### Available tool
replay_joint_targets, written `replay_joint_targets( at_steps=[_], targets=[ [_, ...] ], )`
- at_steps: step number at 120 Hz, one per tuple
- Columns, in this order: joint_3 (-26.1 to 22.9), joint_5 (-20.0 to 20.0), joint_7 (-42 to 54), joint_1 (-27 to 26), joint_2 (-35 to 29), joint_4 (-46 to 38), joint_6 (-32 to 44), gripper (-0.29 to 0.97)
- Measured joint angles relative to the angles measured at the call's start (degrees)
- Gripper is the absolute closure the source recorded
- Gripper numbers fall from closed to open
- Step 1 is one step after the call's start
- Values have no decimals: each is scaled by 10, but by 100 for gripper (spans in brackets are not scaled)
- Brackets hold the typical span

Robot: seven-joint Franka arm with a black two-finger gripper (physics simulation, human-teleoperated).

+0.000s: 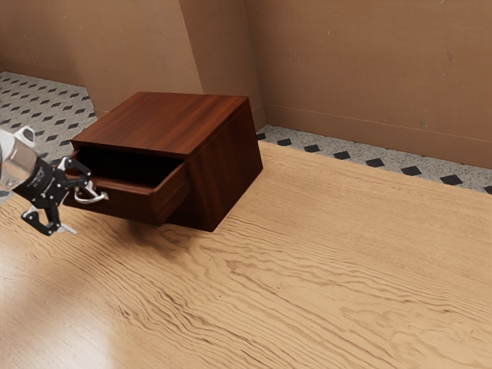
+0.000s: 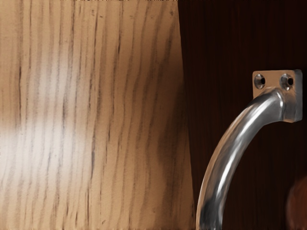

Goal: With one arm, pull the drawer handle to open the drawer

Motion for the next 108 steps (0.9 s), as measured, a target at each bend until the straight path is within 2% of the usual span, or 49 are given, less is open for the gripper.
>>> replay_joint_targets(
  at_steps=[51,108],
  targets=[
    [36,-3,1,-21,-42,-43,-17,0],
    [47,2,5,-32,-99,-31,-52,0]
  ],
)
